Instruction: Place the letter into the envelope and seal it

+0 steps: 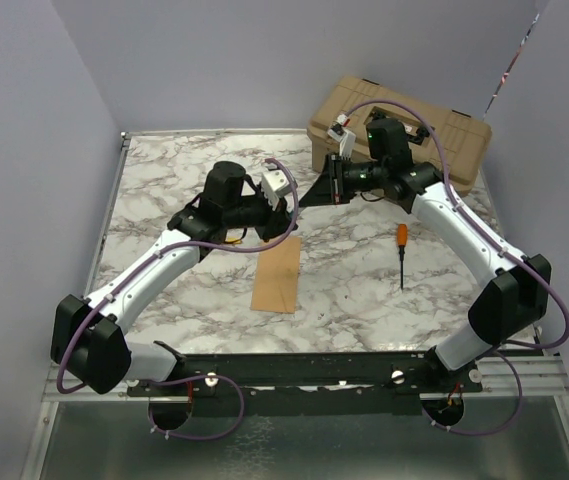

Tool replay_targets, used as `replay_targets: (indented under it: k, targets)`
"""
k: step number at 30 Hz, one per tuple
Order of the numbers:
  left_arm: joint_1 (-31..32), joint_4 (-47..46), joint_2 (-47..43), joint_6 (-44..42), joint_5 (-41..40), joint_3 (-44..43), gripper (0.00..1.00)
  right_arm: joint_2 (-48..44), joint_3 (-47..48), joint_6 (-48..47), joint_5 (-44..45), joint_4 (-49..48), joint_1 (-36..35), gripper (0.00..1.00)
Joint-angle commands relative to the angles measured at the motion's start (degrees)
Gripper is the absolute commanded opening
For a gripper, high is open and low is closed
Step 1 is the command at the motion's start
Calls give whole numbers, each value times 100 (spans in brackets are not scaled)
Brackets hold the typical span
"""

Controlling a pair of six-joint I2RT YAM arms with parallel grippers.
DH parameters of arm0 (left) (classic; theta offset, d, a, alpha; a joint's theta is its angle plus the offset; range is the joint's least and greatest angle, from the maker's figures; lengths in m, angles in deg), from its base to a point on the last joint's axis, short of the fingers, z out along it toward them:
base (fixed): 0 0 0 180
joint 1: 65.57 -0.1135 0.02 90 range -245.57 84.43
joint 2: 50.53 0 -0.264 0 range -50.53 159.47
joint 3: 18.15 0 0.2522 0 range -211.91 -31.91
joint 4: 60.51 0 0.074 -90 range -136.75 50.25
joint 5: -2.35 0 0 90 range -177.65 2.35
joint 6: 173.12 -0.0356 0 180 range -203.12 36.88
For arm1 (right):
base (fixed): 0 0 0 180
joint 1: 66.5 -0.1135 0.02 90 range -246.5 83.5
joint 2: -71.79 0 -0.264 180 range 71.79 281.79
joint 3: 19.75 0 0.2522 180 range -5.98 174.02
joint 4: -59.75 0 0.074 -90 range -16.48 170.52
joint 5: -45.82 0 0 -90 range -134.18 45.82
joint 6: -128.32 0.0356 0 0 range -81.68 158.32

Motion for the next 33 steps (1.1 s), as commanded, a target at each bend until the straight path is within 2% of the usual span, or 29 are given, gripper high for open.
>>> replay_targets:
  k: [1, 9, 16, 19, 29, 33]
  targets:
    - [97, -212, 90, -251, -49, -231, 0, 142, 337, -205, -269, 738, -413, 0]
    - [202, -192, -169, -1246, 6, -255, 0, 377, 514, -536, 263, 1729, -474, 0]
    - [230, -70, -174, -1384, 180, -451, 0, 413, 254, -271, 6, 1623, -541, 0]
    - [407, 607, -200, -1701, 89, -886, 0, 408, 82, -36, -223, 1604, -557, 0]
    - [561, 685, -432, -1791, 154, -861, 0, 135, -689, 893, -303, 863, -758, 0]
    - [616, 395, -422, -1651, 210, -841, 0, -53, -1115, 1503, -697, 11, -804, 0]
